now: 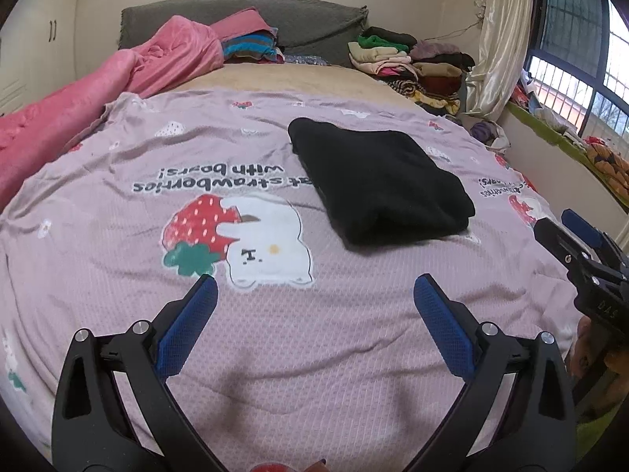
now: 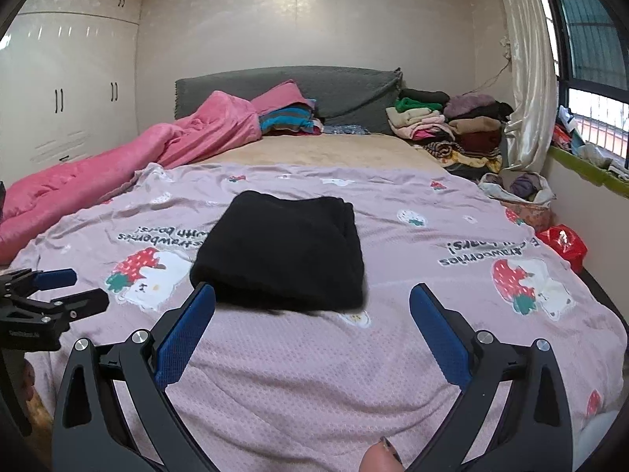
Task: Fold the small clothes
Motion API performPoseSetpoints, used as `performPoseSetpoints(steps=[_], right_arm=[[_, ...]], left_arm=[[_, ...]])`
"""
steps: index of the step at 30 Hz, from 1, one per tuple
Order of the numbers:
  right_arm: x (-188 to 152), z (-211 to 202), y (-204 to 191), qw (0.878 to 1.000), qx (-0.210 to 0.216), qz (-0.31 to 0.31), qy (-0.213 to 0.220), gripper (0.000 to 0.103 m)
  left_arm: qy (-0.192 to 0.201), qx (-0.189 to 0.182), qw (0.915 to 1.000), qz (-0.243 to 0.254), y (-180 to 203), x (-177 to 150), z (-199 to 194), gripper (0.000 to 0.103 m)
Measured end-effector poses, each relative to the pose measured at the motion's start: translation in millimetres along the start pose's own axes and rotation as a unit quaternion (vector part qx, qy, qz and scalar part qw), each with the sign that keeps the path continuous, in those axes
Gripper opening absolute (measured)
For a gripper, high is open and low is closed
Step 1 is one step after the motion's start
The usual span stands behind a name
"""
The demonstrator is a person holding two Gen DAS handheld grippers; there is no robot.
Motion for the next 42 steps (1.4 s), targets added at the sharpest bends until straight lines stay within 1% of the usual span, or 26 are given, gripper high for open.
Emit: performPoseSetpoints(steps=[3,10,13,17,33,42], right_arm=[[-9,0,5,1.000,-0.005,0.004,-0.008,0.099],[-44,7,8,0.998,-0.021,0.014,-0.052,0.099],[-59,12,5,0.997,-0.025,0.007,-0.072,0.099],[-75,15,0,0.996,-0.028,0.000,-0.088,0.099],[-81,17,-5,0.994,-0.022,0.000,-0.103,0.099],[-81,18,-5,0.994,-0.022,0.002,-0.104,0.099]], left_arm=[[0.005,0.003,1.0000,-0.002,-2,-6,1,0.094],[-0.002,0.000,0.9999,-0.010,-4,-19,7,0.094],[-0.012,-0.005,0.9999,-0.007,-1,-27,13,0.094],[-0.028,-0.009,0.9995,-0.014,-4,-33,20,0.094],[-0.035,0.013,0.9992,-0.011,-10,-35,23,0.094],[-0.034,0.018,0.9992,-0.010,-10,-34,22,0.094]])
Point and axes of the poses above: each gripper's, at about its wrist camera, not at the fingertips, and z roughly the way its jaws point, y to its right, x to its top, the point moved 7 cm from there along z, roughly the way its jaws point, and after that the axes turned 7 degrees about -x, right-handed, at the moved point
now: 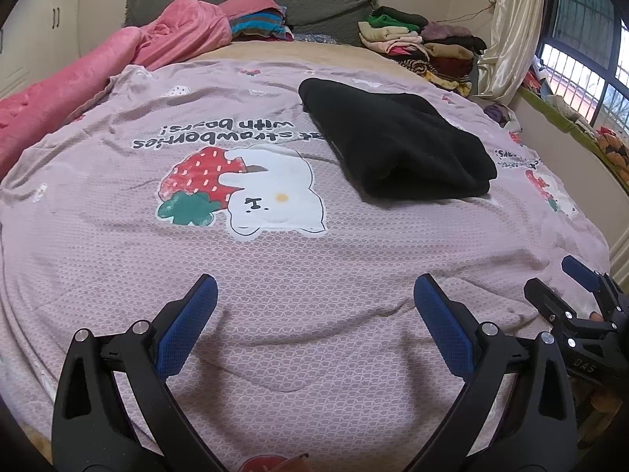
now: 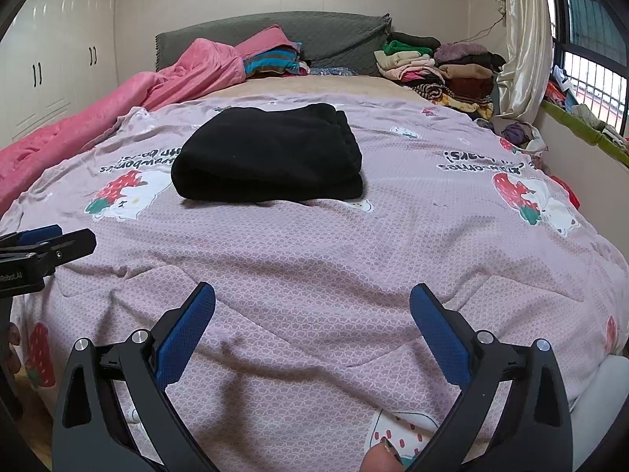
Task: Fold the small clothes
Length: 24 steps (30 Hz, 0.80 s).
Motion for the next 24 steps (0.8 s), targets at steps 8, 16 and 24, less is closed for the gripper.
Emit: performPoseSetpoints(steps=[8,16,24], right_arm=[[-2.9,1.1,-1.6,1.000,0.001,0.002,-0.005,0.099],[-3.7,1.5,-2.7,1.000,0.002,0.002,-0.007,0.099],[-4.6,1.6,-5.3,1.000,0.004,0.000,-0.007,0.099]], left_arm=[[0.002,0.003,1.0000,-0.001,-1.3,0.4,-1.3,0.094],[0.005,0.006,1.0000,0.000,-1.7,0.8,-3.4,0.094],[0.006,0.008,0.9999,0.001,-1.0,1.0,-4.4,0.094]])
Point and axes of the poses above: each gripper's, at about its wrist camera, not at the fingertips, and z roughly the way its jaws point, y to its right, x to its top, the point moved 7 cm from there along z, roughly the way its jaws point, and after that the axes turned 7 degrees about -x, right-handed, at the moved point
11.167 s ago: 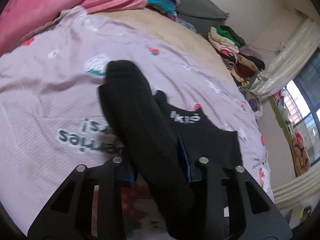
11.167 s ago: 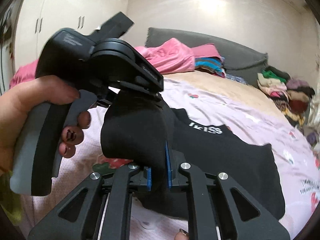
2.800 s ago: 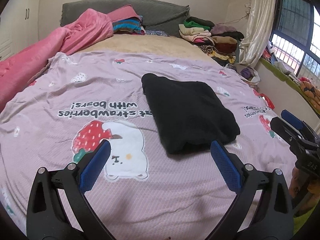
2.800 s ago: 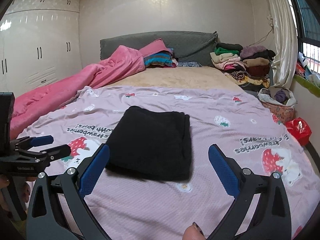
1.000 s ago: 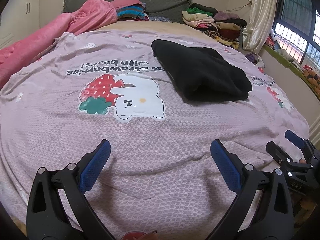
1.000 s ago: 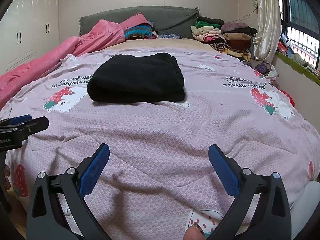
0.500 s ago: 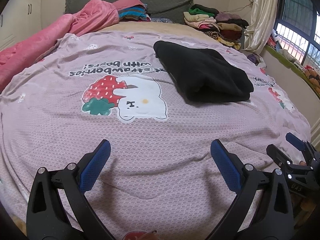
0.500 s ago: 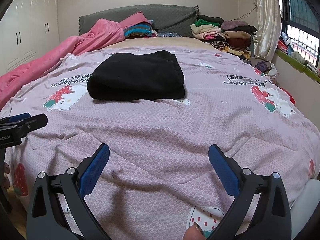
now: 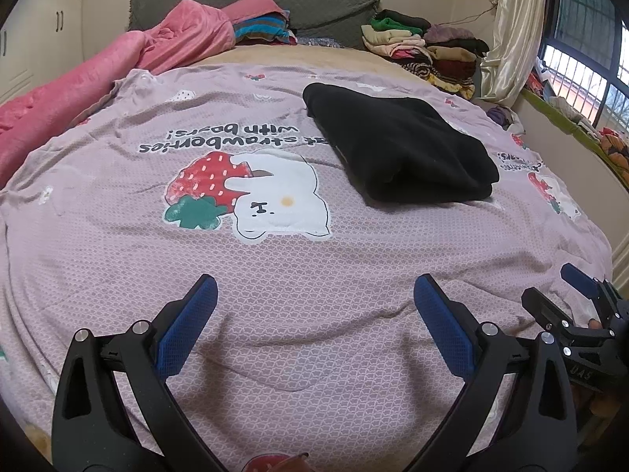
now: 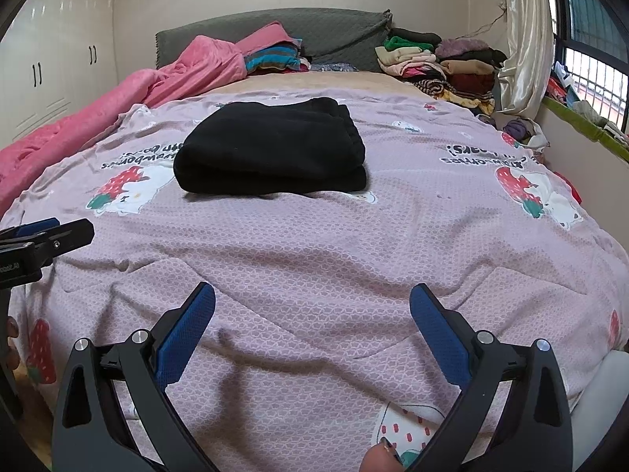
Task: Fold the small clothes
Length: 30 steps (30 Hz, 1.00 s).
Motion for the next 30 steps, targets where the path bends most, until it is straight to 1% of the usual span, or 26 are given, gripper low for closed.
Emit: performPoseSetpoints(steps=[12,30], right_arm=[[-0.5,-0.1,-0.3,1.000,0.001,0.001,0.000,0.099],[-2.7,0.0,0.0,1.000,0.002,0.003,-0.004,0.099]], left_arm=[[-0.001,0.006,1.0000,0.001,-0.5,-0.2,-2.0,0.094],[0.000,0.003,1.0000,0.003,1.0,0.2,-2.3,0.094]])
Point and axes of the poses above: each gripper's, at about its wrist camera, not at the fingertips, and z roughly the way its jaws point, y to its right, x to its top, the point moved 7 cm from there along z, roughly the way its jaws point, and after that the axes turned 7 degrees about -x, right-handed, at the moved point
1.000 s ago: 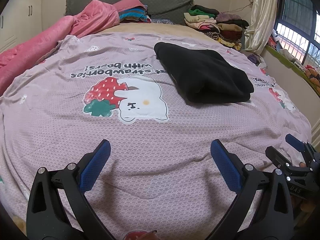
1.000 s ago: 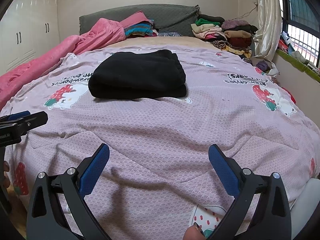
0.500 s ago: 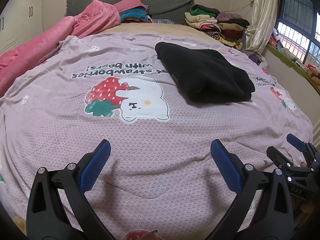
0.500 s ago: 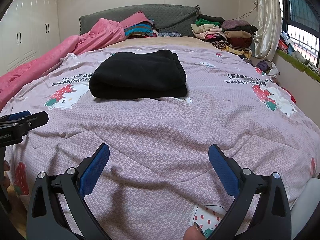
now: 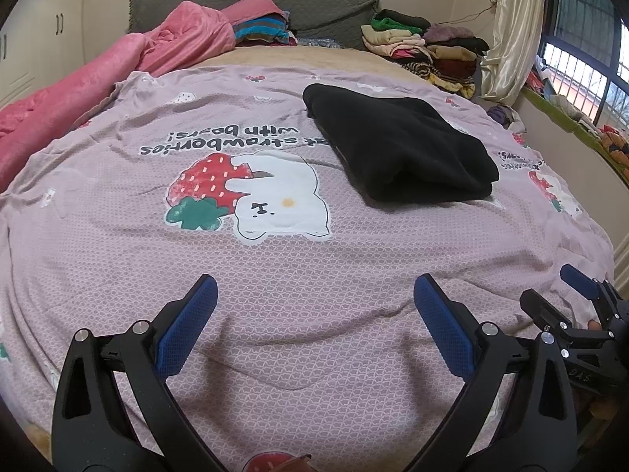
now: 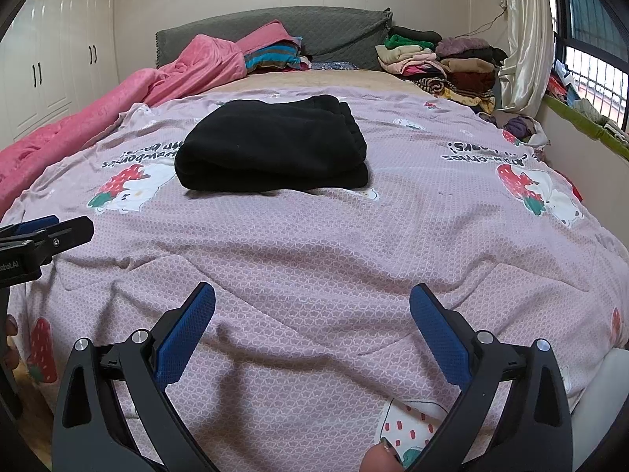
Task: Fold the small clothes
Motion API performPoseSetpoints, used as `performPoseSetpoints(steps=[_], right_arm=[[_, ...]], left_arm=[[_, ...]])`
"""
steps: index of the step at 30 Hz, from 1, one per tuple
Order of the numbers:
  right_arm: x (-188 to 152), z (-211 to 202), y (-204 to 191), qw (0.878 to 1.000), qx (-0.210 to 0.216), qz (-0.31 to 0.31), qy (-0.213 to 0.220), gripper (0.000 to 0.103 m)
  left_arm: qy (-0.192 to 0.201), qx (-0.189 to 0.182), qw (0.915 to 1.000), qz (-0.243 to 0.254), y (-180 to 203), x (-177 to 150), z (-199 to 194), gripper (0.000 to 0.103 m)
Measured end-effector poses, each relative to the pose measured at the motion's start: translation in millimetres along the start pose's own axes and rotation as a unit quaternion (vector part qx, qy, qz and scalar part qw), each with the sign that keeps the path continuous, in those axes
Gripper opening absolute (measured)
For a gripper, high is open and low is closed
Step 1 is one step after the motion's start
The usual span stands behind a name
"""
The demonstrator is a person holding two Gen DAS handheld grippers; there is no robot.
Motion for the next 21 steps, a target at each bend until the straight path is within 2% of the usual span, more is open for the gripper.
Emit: performPoseSetpoints(steps=[8,12,14,15,18,20,21], right_arm=[[-3,-5,21,0.999,-0.026,0.028,-0.006,0.099],[-5,-20,81,0.991,-0.093,0.092,0.000,0.099],[-12,-25,121,0.984,-0.130,0.122,-0.011,0.099],[-20,-29,156,0.975,-0.165,0.147,-0.024,0.099],[-48,-42,244,0.945,-0.252,0.203,-0.052,0.099],[-85,-53,319,0.905,-0.333,0.244,-0.101,0.099],[-105,-57,352,0.887,-0.360,0.262,-0.123,0.099]], left_arm=[[0.004,0.005,1.0000,0.001,-1,1,-2,0.094],[-0.006,-0.001,0.9994,-0.035,-18,4,-1,0.094],[-0.011,0.007,0.9977,-0.067,-45,12,-3,0.094],[-0.012,0.014,0.9968,-0.077,-56,16,-5,0.094],[-0.012,0.069,0.9898,-0.124,-138,45,-19,0.094],[0.012,0.114,0.9844,-0.134,-191,60,-33,0.094],[0.023,0.153,0.9783,-0.138,-227,67,-41,0.094]])
Point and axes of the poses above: each gripper's, at about its wrist camera, not at the fingertips, and z roughly the way its jaws point, y to its right, x to its top, the point moved 7 cm from there along z, roughly the way its jaws point, and after that the axes turned 7 degrees about -x, right-handed, at the moved point
